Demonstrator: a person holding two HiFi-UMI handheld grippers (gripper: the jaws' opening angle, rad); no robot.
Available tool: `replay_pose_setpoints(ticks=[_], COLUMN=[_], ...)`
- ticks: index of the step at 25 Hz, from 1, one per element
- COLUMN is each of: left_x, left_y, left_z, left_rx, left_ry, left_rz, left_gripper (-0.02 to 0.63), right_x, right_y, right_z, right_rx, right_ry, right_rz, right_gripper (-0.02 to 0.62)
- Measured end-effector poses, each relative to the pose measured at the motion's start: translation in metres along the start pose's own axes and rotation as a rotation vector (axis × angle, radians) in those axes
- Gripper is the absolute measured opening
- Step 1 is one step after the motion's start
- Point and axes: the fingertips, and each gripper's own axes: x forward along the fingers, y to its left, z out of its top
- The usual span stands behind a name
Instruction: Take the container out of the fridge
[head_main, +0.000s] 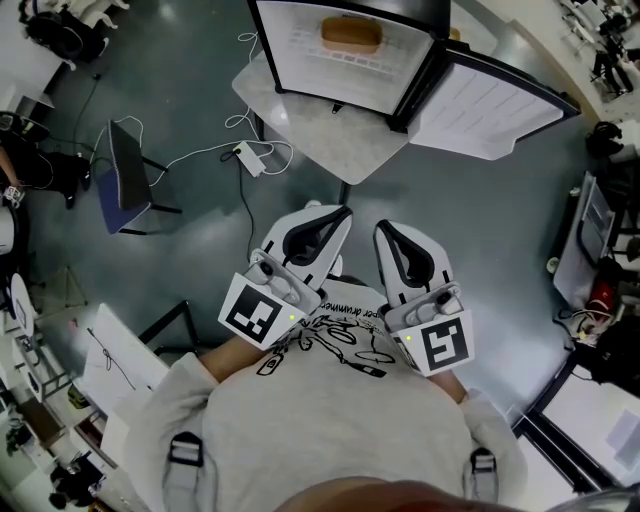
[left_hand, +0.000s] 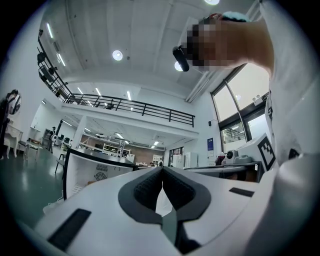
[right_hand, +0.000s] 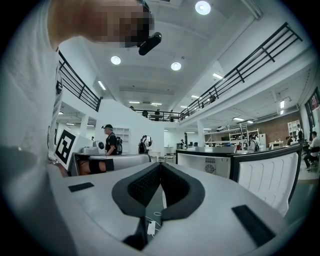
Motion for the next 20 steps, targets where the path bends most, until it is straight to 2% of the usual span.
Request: replay_pose_setpoints(ticks=[16, 20], left_x=[0.029, 0.039], left_y=[0.046, 0.061], left_z=[0.001, 0.001], left_rx=[-0.005, -0.006], left_ry=[0.005, 0.008], left_rz=[-0.003, -0.010], left_gripper=[0.015, 0.015], right_x=[0.049, 0.061], right_y=[-0.031, -0.038], right_z=[0.008, 0.003], right_rx=[-0.011, -0.007], right_ry=[-0.007, 0.018], right_rz=[-0.020, -0.015], right_gripper=[0.026, 0.026])
